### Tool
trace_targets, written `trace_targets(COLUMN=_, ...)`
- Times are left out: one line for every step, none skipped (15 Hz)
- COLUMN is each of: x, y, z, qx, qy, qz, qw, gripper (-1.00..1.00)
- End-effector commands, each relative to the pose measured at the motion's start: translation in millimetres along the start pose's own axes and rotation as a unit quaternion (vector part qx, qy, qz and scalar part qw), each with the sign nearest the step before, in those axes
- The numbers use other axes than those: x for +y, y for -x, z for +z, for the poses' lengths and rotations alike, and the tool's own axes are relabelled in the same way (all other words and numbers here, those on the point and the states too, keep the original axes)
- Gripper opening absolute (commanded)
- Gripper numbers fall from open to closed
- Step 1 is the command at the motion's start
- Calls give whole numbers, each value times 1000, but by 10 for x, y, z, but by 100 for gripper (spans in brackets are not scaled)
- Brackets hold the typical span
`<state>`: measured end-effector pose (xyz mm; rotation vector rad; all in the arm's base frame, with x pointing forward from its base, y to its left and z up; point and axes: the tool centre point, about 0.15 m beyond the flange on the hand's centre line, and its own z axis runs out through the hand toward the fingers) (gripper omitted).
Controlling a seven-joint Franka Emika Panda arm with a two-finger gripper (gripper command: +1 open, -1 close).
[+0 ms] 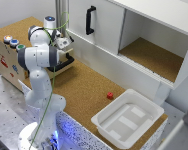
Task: Pick up the yellow block
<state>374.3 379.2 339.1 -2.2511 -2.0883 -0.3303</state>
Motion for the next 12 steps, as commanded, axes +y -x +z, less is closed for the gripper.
trace_targets(x=237, y=253, z=-519, qx=-16, qy=45, qz=50, qw=998, gripper=-100)
trace_targets(x=283, y=336, z=-621, qx=-13, qy=55, qz=61, qw=997, gripper=-100)
trace_targets(x=337, y=440, z=-738, qx=-10, qy=68, qz=75, qw=995, gripper=-100)
trace_targets(x=380, y=538, z=-835, qx=-9, qy=80, qz=87, qw=993, gripper=-100)
trace_targets(x=424, y=646, z=-923, qx=-7, qy=90, qz=100, qw=991, gripper=-100)
trace_targets(x=464, y=748, z=-987, qx=-7, qy=98, qz=112, qw=989, gripper=-100)
trace_targets(x=510, y=889, z=-1052, qx=-7, qy=107, qz=129, qw=986, gripper=-100)
trace_targets(x=556, y=1046, z=-1092, qx=-9, qy=110, qz=147, qw=983, gripper=-100)
trace_targets(x=596, y=1239, z=-1115, qx=-12, qy=113, qz=168, qw=979, gripper=-100)
trace_targets(x=620, y=1385, z=-1121, qx=-15, qy=113, qz=184, qw=976, gripper=-100)
trace_targets(x=641, y=1580, z=-1126, qx=-19, qy=115, qz=206, qw=972, gripper=-100)
trace_targets(x=646, y=1748, z=-1124, qx=-24, qy=114, qz=224, qw=968, gripper=-100)
